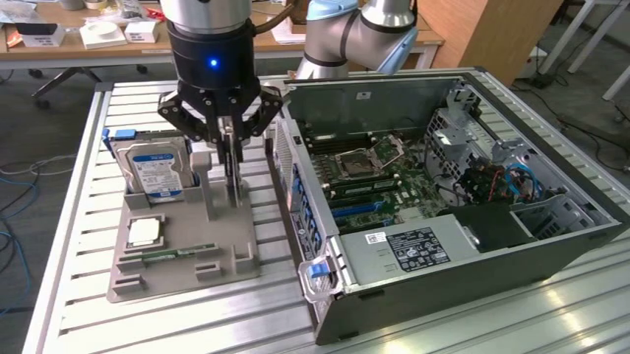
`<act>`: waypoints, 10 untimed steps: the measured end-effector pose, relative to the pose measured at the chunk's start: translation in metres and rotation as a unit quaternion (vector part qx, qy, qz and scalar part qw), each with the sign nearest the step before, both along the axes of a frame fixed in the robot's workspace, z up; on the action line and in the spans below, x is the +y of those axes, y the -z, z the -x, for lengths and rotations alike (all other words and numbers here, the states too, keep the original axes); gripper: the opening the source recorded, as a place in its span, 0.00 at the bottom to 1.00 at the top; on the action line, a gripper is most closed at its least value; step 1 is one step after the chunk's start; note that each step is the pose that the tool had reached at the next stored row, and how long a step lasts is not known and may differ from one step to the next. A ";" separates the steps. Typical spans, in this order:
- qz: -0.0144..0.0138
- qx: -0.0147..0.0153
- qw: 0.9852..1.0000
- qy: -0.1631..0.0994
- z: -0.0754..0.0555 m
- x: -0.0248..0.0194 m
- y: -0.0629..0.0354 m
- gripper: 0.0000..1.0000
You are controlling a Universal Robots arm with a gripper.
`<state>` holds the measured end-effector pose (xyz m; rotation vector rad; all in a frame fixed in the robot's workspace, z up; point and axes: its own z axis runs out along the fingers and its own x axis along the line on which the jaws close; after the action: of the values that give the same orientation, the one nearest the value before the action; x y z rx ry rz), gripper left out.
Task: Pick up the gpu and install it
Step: 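Pick up the gpu and move the gpu toward the slot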
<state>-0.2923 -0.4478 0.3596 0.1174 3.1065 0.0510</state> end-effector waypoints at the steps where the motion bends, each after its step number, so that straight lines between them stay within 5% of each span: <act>1: 0.000 0.000 1.000 0.000 0.000 0.0000 -0.0014 0.26; 10: 0.000 0.000 1.000 0.000 0.000 0.0000 -0.0088 0.26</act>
<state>-0.2924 -0.4477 0.3684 0.1174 3.1064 0.0512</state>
